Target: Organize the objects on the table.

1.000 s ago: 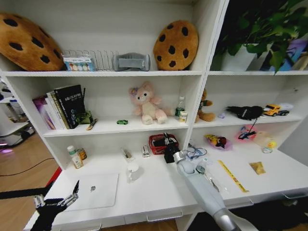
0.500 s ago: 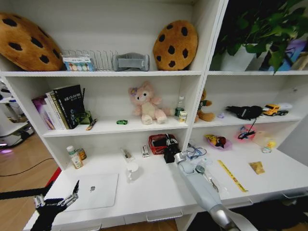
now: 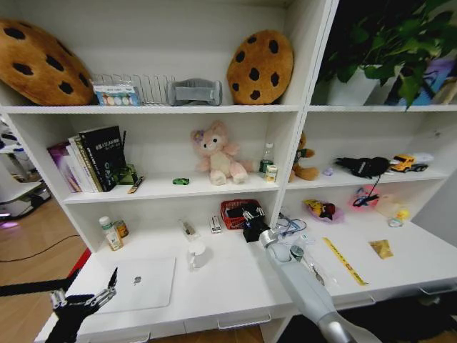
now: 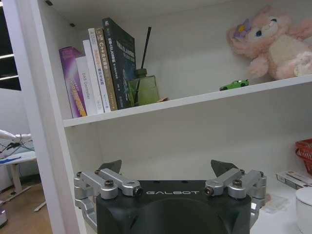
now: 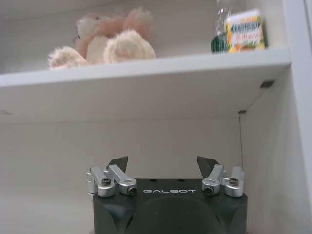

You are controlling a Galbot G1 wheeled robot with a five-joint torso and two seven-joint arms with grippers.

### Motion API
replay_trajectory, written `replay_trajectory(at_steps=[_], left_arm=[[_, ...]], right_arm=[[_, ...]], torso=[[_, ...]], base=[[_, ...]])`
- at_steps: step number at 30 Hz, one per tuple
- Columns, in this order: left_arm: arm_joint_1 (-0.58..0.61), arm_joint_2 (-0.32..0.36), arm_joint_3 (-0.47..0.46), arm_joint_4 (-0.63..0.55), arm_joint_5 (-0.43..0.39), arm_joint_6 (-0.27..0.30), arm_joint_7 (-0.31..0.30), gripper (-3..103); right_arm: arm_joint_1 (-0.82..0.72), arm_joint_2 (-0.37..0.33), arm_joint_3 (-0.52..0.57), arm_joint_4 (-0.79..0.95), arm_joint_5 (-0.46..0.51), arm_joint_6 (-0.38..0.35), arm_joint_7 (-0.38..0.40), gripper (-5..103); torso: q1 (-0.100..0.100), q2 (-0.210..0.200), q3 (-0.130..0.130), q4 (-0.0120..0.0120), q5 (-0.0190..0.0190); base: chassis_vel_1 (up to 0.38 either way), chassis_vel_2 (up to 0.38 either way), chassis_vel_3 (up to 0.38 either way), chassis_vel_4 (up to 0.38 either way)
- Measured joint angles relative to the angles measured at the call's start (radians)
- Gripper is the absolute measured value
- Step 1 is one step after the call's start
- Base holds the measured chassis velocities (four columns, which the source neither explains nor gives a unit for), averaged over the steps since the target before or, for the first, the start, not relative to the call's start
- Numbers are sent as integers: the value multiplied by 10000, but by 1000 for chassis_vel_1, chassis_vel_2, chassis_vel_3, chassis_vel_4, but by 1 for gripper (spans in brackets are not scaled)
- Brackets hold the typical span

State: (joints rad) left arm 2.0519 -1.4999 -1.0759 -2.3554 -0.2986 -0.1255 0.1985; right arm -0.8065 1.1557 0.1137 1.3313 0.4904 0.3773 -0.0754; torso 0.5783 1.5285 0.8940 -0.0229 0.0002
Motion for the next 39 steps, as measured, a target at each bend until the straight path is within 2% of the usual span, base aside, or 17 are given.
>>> replay_trajectory(at_steps=[1, 3, 6, 7, 8, 10, 12, 13, 15, 17, 18, 20, 21, 23, 26, 32, 39], left_arm=[[0, 0, 0, 0, 0, 0, 0, 100], [0, 0, -1, 0, 0, 0, -1, 100], [0, 0, 0, 0, 0, 0, 0, 100], [0, 0, 0, 0, 0, -1, 0, 100], [0, 0, 0, 0, 0, -1, -1, 100], [0, 0, 0, 0, 0, 0, 0, 100], [0, 0, -1, 0, 0, 0, 0, 100], [0, 0, -1, 0, 0, 0, 0, 100], [0, 0, 0, 0, 0, 0, 0, 100], [0, 0, 0, 0, 0, 0, 0, 100], [0, 0, 0, 0, 0, 0, 0, 100], [0, 0, -1, 0, 0, 0, 0, 100], [0, 0, -1, 0, 0, 0, 0, 100], [0, 0, -1, 0, 0, 0, 0, 100], [0, 0, 0, 0, 0, 0, 0, 100], [0, 0, 0, 0, 0, 0, -1, 100], [0, 0, 0, 0, 0, -1, 0, 100]], right_arm=[[0, 0, 0, 0, 0, 0, 0, 79], [-794, -710, 58, 1378, 139, -550, 517, 89], [-1204, -1068, 100, 2155, 251, -884, 854, 94], [-1509, -1298, 161, 2739, 377, -1133, 1102, 98], [-2118, -1649, 271, 3796, 688, -1697, 1714, 100], [-2341, -1753, 302, 4114, 804, -1892, 1934, 100], [-3531, -2155, 548, 5335, 1409, -2792, 2790, 100], [-3531, -2155, 548, 5335, 1409, -2792, 2790, 100], [-4049, -2252, 659, 5648, 1473, -3234, 3221, 100], [-4946, -2348, 845, 6041, 1511, -4310, 4024, 100], [-4946, -2348, 845, 6041, 1511, -4310, 4024, 100], [-5135, -2388, 866, 6016, 1728, -5095, 4451, 100], [-5135, -2388, 866, 6016, 1728, -5095, 4451, 100], [-4837, -2466, 829, 5703, 2388, -5745, 4463, 100], [-4171, -2504, 685, 5188, 2965, -6129, 4299, 100], [-3410, -2489, 383, 4429, 3512, -6399, 4326, 100], [-3217, -2386, 239, 3828, 3791, -6508, 4240, 100]], torso=[[0, 0, 0, 0, 0], [-1, 1, 0, -4, -3], [-2, 0, 0, -5, 0], [-1, 1, 0, -3, -2], [-1, 0, -1, -2, -3], [-1, 1, -1, 0, -1], [-2, 1, -1, 0, -4], [-2, 1, -1, 0, -4], [-2, 1, -1, -2, -1], [-2, 1, -1, -4, -1], [-2, 1, -1, -4, -1], [-3, 1, -1, -3, 0], [-3, 1, -1, -3, 0], [-2, 1, -1, -1, -2], [-1, 0, 1, 1, -1], [0, 0, 1, 2, -2], [0, 0, 1, -1, -2]], base=[[0, 0, 0, 0], [0, 0, 0, 0], [0, 0, 0, 0], [0, 0, 0, 0], [0, 0, 0, 0], [0, 0, 0, 0], [0, 0, 0, 0], [0, 0, 0, 0], [0, 0, 0, 0], [0, 0, 0, 0], [0, 0, 0, 0], [0, 0, 0, 0], [0, 0, 0, 0], [0, 0, 0, 0], [0, 0, 0, 0], [0, 0, 0, 0], [0, 0, 0, 0]])
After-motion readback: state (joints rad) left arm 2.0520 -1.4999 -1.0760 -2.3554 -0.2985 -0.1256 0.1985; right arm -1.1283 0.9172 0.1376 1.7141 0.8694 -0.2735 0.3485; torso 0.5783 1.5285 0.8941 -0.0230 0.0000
